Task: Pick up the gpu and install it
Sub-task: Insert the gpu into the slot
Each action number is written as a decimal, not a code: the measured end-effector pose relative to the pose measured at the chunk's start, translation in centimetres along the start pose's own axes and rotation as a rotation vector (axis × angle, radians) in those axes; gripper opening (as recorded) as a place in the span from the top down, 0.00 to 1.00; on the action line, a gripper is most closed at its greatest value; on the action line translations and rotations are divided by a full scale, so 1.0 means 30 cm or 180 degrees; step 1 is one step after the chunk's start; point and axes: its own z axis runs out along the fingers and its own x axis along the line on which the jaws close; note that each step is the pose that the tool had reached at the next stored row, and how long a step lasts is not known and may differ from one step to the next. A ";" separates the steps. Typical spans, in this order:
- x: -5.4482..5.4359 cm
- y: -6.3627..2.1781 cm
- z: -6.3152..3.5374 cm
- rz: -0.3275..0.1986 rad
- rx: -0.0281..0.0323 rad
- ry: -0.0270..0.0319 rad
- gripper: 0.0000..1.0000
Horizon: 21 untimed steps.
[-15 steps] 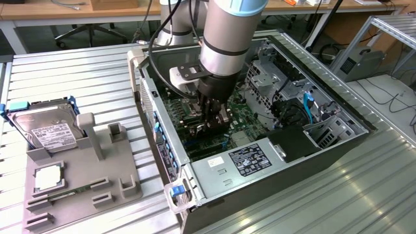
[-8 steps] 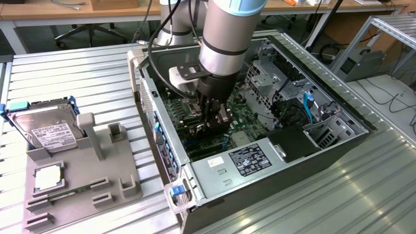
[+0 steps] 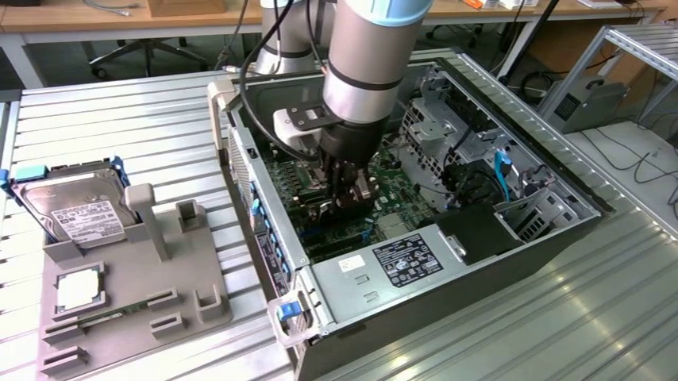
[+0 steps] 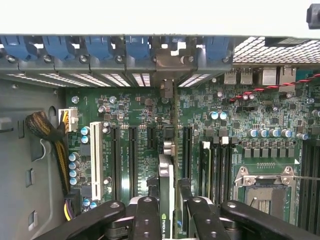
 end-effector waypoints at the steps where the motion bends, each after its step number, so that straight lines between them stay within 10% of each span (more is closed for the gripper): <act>1: 0.000 0.002 0.001 0.0000 0.0000 0.0000 0.74; 21: 0.007 0.002 0.003 0.0000 0.0001 -0.0016 0.74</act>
